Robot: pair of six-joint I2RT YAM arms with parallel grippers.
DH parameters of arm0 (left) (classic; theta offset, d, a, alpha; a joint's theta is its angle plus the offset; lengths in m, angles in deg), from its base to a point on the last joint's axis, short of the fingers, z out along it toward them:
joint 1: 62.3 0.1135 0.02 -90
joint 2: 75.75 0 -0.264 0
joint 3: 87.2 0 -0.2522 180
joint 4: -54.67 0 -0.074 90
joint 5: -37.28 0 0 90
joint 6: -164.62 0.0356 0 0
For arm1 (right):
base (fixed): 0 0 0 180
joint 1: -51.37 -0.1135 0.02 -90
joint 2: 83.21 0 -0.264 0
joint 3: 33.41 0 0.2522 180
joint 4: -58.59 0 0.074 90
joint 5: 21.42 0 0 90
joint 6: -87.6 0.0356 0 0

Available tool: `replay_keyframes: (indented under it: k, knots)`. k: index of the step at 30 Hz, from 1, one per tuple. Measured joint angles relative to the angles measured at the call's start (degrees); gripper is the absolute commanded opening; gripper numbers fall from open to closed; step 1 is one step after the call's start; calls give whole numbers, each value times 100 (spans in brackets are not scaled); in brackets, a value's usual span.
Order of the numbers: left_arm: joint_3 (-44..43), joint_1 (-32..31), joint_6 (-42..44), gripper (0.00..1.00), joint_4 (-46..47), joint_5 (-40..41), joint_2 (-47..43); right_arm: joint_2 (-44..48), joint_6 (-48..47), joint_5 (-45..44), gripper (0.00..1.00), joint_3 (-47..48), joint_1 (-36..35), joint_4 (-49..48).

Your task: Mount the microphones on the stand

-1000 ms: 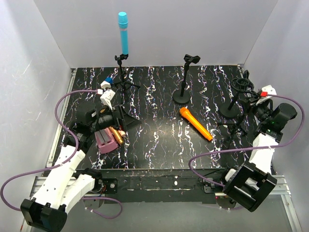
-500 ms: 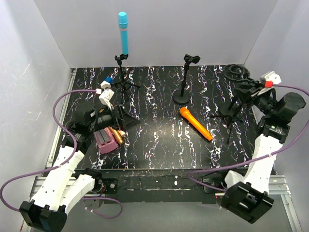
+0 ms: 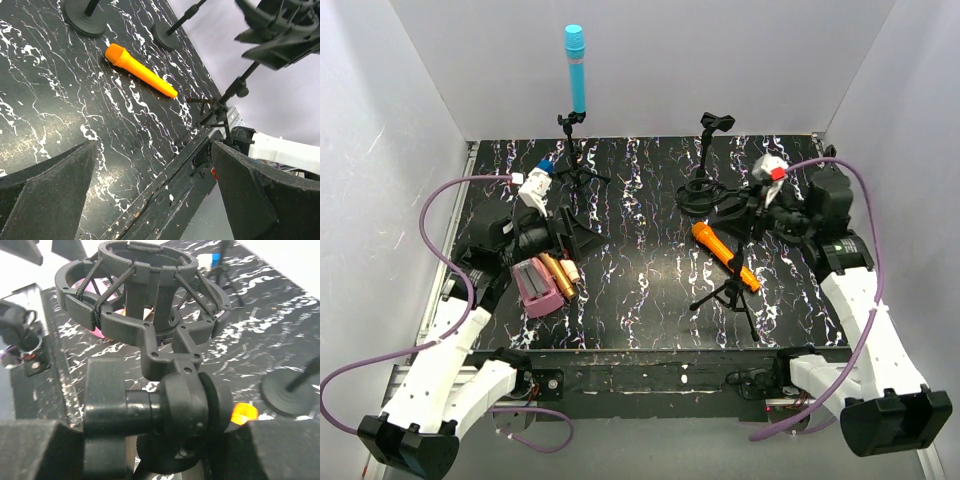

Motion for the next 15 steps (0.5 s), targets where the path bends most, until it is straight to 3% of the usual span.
replay_keyframes:
  k: [6, 15]
  knots:
    - [-111, 0, -2, 98, -179, 280, -17, -415, -323, -203, 1, 0, -909, -31]
    - [-109, 0, -116, 98, -352, 610, -260, -984, -802, -807, 1, -83, -1672, -619]
